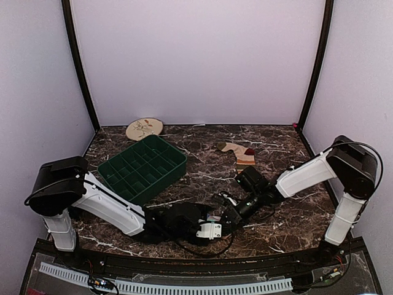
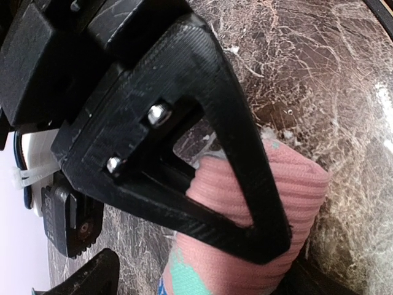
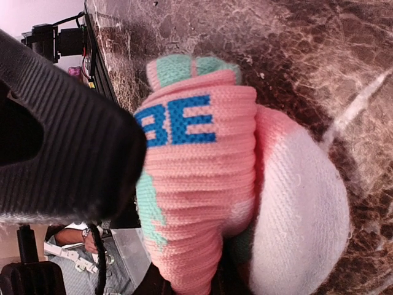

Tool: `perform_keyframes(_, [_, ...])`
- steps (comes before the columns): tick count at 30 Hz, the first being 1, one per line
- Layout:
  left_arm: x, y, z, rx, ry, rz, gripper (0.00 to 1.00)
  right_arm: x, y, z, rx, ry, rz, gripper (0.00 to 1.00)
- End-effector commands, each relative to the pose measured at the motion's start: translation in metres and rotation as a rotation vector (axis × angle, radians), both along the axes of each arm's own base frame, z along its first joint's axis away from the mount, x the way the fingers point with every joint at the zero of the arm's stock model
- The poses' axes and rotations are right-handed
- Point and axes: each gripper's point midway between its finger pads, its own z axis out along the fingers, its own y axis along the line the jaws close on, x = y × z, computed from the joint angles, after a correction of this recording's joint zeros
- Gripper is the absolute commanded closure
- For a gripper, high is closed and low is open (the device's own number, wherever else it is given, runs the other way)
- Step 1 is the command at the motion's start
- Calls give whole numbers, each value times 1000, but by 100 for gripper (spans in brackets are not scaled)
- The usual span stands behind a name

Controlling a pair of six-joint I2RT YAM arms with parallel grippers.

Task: Roll the socks
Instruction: Roll the sock at the center of the board.

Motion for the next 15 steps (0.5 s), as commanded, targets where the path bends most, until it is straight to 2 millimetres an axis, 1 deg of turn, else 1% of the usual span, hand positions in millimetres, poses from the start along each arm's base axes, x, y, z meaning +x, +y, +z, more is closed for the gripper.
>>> perform_keyframes(1, [3, 19, -36, 107, 8, 41, 14, -6, 1, -6, -20, 30, 27, 100])
perform_keyframes(3, [0, 24, -43, 124, 22, 36, 18, -6, 2, -7, -21, 36, 33, 100])
perform_keyframes(6, [-5, 27, -48, 139, 49, 24, 20, -6, 3, -6, -20, 40, 43, 100])
perform_keyframes(11, [-18, 26, -56, 158, 116, -38, 21, -7, 1, -7, -27, 46, 48, 99])
perform_keyframes(15, [-32, 24, -63, 198, 205, -112, 24, -9, -2, -8, -34, 58, 43, 96])
